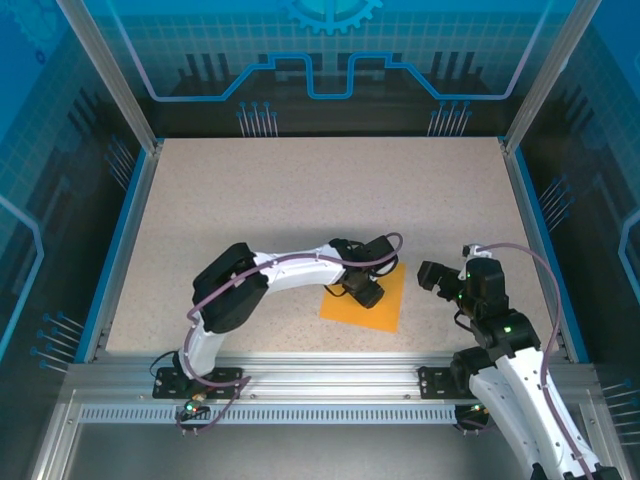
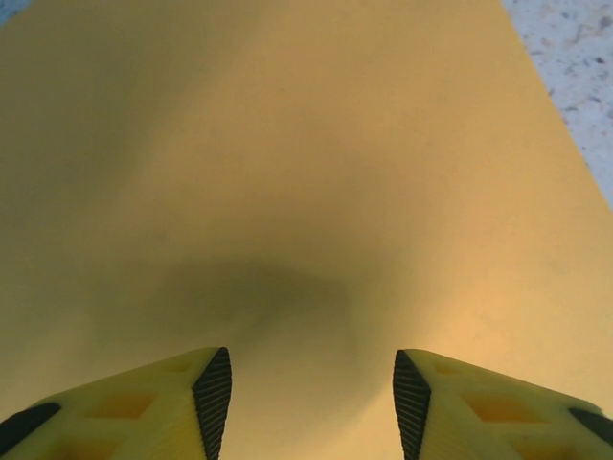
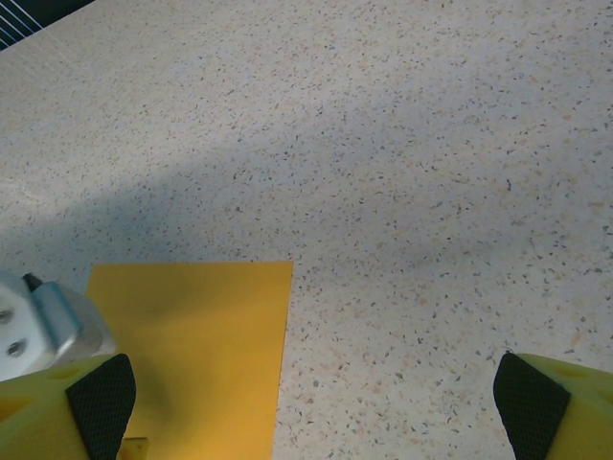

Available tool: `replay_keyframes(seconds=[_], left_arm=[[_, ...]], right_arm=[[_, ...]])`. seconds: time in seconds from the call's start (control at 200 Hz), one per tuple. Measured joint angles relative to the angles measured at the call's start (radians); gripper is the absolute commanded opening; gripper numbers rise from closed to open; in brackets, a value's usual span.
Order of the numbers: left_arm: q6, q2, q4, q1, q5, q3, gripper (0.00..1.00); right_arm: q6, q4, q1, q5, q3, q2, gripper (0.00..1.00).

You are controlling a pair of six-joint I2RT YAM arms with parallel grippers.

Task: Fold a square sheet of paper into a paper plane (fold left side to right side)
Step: Move the square sheet of paper to the center of the table.

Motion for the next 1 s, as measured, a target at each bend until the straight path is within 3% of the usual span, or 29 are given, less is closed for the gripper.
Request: replay_keyframes(seconds=[0.645,1.0], left_arm=[[-0.066,0.119,-0.091,0.011,-0.04,0.134,0.44],[-0.089,0.121,-0.091,0.099,-0.04,0.139,0.43]], right_arm=[[0.011,-0.022,0.0,0.016,0.0,0.0,1.0],[0.023,-0.024,0.0,0.016,0.0,0.0,1.0]])
